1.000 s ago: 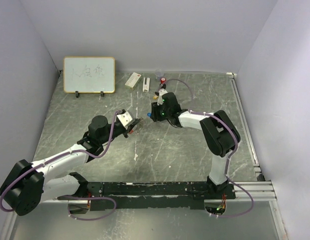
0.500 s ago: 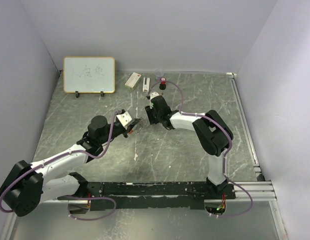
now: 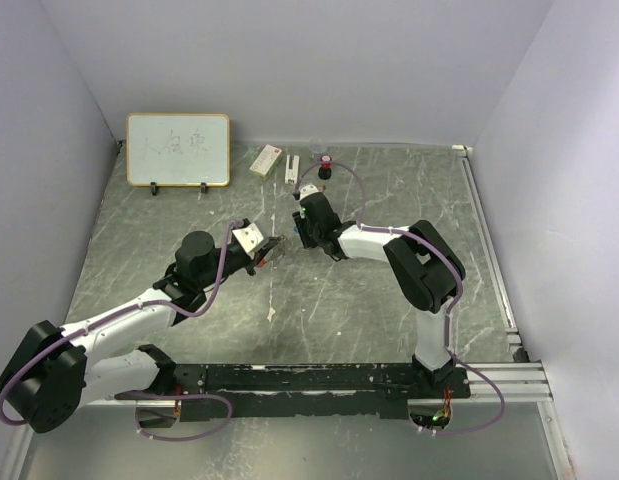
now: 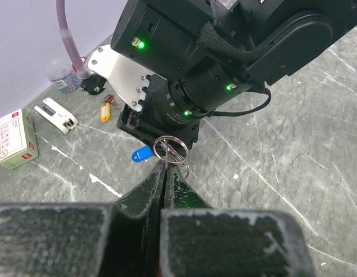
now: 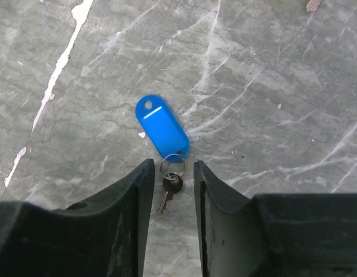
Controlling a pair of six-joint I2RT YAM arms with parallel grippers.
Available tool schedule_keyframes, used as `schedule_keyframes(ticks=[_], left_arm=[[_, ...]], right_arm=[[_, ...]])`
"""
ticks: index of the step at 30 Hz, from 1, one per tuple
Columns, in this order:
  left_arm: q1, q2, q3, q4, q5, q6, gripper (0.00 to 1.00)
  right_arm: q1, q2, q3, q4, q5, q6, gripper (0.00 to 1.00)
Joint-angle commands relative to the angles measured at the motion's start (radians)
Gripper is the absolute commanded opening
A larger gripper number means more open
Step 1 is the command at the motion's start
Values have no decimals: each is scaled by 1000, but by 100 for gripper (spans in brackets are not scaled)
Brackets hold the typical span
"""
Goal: Put the keys on the keyring
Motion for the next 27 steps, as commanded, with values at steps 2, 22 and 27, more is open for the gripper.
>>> schedule_keyframes(ticks=[2,22,27], left_arm=[[7,-19,-5,38,1,-3,7],[7,-25,-6,34,-1,-2,7],[8,-30,-7,32,-2,-1,7]], right_arm=[[6,21,-1,-8,22,-8,30],[5,-101,-52,41,36,-1,0],[-13,-181,-77,53,-50,23,0]])
